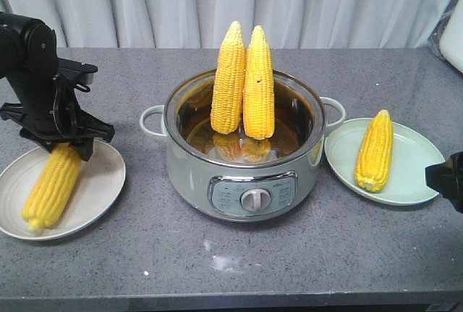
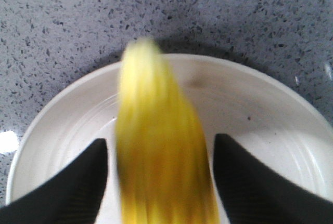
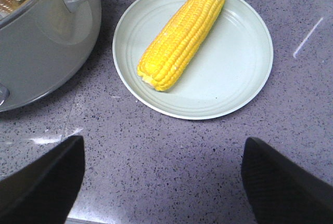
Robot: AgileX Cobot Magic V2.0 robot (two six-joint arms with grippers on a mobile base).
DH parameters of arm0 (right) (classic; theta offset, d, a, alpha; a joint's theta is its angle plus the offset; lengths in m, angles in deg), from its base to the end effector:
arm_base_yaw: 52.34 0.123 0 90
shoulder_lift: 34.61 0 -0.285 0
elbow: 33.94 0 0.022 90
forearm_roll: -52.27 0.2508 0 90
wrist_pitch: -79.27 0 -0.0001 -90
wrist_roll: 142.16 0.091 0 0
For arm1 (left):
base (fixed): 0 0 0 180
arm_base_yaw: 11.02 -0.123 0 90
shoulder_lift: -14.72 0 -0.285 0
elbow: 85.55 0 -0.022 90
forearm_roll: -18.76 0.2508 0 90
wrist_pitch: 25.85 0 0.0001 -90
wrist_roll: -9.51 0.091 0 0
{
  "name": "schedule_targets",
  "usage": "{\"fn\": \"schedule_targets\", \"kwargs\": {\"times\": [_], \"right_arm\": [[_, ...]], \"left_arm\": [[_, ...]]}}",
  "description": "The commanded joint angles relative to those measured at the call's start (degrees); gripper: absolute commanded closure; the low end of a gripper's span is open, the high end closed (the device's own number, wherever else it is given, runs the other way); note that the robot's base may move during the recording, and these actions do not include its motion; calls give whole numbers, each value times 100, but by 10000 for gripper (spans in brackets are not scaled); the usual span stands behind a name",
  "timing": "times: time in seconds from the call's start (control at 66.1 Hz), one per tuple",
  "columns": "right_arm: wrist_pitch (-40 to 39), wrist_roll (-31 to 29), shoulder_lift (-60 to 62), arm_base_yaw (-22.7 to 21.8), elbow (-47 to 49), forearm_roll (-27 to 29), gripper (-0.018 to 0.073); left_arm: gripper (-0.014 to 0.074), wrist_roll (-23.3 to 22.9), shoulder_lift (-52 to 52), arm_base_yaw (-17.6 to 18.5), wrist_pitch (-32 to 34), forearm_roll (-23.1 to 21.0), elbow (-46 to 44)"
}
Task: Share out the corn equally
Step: 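Lower the cob onto the beige plate, open and raise the left gripper, then raise the left gripper away from the beige plate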
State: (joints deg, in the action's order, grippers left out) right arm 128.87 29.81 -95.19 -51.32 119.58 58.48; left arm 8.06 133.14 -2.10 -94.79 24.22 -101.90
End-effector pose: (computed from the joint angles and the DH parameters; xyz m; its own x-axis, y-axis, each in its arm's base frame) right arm 0.1715 0.0106 0.3402 -0.7182 -0.0822 -0.6909 -0.1248 0.9921 0.0116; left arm 0.3961 -0.0540 0.2532 -0.9742 0.1620 -0.1570 0.1494 0.9848 0.0891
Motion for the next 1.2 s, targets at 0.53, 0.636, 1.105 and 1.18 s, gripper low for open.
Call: {"fn": "schedule_targets", "kwargs": {"times": [0.53,0.636,1.105,1.18], "right_arm": [[-294,-55,62,-23,139,36,-21],[-294,-55,62,-23,139,36,-21],[-294,-55,62,-23,139,36,-21],[-294,-55,62,-23,139,36,-21]], "left_arm": [[52,82,-1082,583,609,-177,-124],[52,95,-1344,800,678,-171,-124],[52,145,-3234,1073,2233,-153,1850],[52,145,-3624,1073,2557,-153,2312]]}}
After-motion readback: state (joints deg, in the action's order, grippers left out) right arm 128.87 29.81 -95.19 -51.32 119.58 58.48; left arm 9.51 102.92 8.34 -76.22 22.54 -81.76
